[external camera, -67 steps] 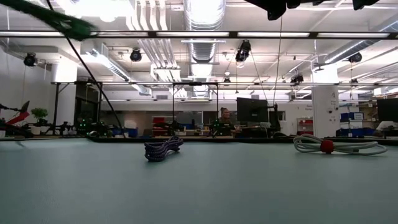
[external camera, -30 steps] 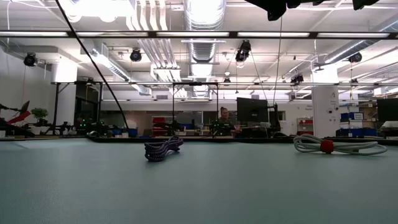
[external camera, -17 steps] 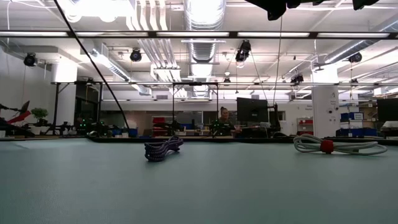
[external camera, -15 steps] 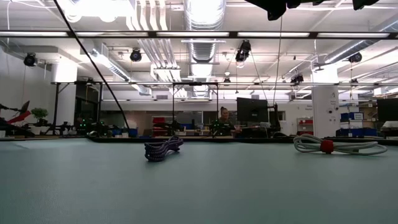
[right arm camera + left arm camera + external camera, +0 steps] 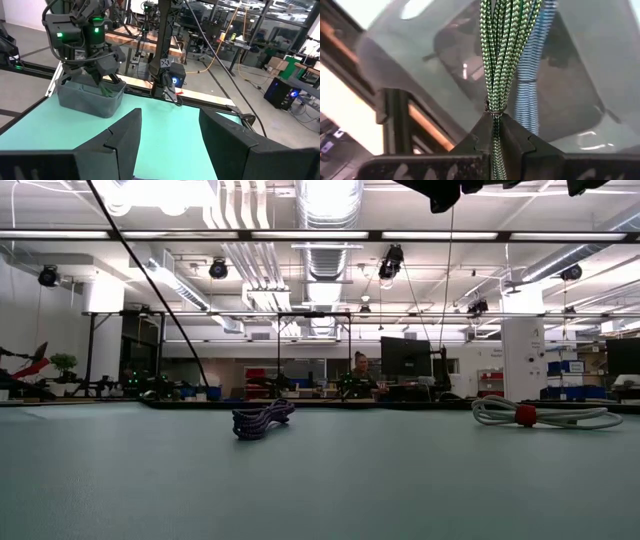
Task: Pick and place USB-C Cables
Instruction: Put the green charger cable into the gray bin
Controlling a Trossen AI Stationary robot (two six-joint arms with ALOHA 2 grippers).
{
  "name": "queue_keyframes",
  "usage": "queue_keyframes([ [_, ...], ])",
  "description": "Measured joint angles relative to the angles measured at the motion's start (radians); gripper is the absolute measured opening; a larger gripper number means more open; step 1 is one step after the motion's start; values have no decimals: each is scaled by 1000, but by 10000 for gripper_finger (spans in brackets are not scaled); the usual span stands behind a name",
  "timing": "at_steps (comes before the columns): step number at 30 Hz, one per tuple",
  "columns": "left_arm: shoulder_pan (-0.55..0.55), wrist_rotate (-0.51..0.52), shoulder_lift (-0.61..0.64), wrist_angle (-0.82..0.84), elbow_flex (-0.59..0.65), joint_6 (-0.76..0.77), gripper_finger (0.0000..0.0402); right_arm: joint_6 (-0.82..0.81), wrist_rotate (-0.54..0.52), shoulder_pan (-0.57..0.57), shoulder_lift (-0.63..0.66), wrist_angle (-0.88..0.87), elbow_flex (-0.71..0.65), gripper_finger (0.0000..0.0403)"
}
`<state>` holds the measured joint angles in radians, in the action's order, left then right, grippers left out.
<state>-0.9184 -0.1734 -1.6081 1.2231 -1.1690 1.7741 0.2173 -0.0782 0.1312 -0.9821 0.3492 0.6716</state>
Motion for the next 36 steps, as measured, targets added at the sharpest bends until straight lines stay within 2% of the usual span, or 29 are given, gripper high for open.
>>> queue_keyframes([
  [21,0,0,0,-72,91,7,2,2,0,0,0,-1,0,192],
  [36,0,0,0,-91,92,26,2,3,-1,0,0,-1,0,192],
])
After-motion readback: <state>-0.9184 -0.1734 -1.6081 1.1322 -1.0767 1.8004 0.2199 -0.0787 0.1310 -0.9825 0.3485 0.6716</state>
